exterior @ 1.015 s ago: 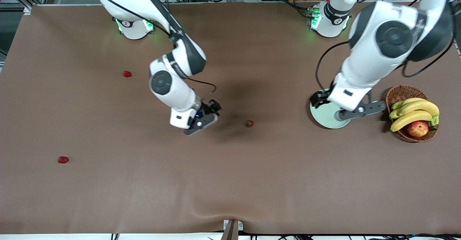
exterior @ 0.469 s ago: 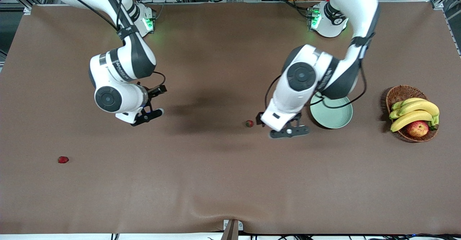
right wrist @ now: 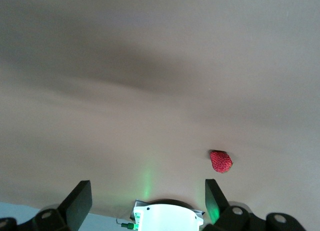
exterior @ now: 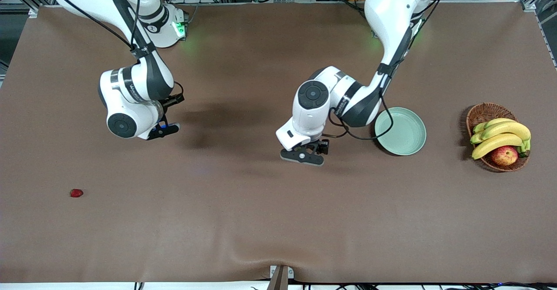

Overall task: Collect all strawberries into plate
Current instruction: 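Grasp the strawberry with the left gripper while the right gripper reaches another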

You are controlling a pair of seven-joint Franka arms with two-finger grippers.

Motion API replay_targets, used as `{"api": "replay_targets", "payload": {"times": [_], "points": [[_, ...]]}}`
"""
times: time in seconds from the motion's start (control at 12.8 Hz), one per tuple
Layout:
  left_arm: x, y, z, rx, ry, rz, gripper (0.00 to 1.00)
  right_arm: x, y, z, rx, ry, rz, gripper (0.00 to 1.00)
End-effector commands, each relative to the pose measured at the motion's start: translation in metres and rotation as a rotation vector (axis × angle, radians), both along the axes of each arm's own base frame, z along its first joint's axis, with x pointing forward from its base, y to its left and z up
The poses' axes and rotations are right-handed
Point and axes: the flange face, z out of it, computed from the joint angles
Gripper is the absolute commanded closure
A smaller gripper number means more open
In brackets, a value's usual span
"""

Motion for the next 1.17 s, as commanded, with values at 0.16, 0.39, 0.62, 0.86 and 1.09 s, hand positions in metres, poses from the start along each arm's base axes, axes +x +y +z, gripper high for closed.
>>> {"api": "replay_targets", "payload": {"times": [0.16, 0.39, 0.62, 0.86, 1.09], "points": [[0.002, -0.001, -0.045, 0.041, 0.03, -0.06, 0.0, -0.054, -0.057, -0.028, -0.034, -0.033, 0.019, 0.0], [-0.004, -0.004, -0.067, 0.048, 0.061, -0.029, 0.0, -0.069, -0.091, -0.048, 0.02, -0.047, 0.048, 0.0], [-0.022, -0.021, -0.081, 0.055, 0.076, 0.012, 0.0, -0.081, -0.118, -0.066, 0.047, -0.063, 0.033, 0.0], [-0.023, -0.025, -0.097, 0.032, 0.059, 0.029, 0.0, -0.086, -0.136, -0.079, 0.064, -0.053, 0.032, 0.0], [-0.022, -0.023, -0.106, 0.028, 0.058, 0.062, 0.22, -0.1, -0.137, -0.087, 0.064, -0.036, 0.026, 0.0]]}}
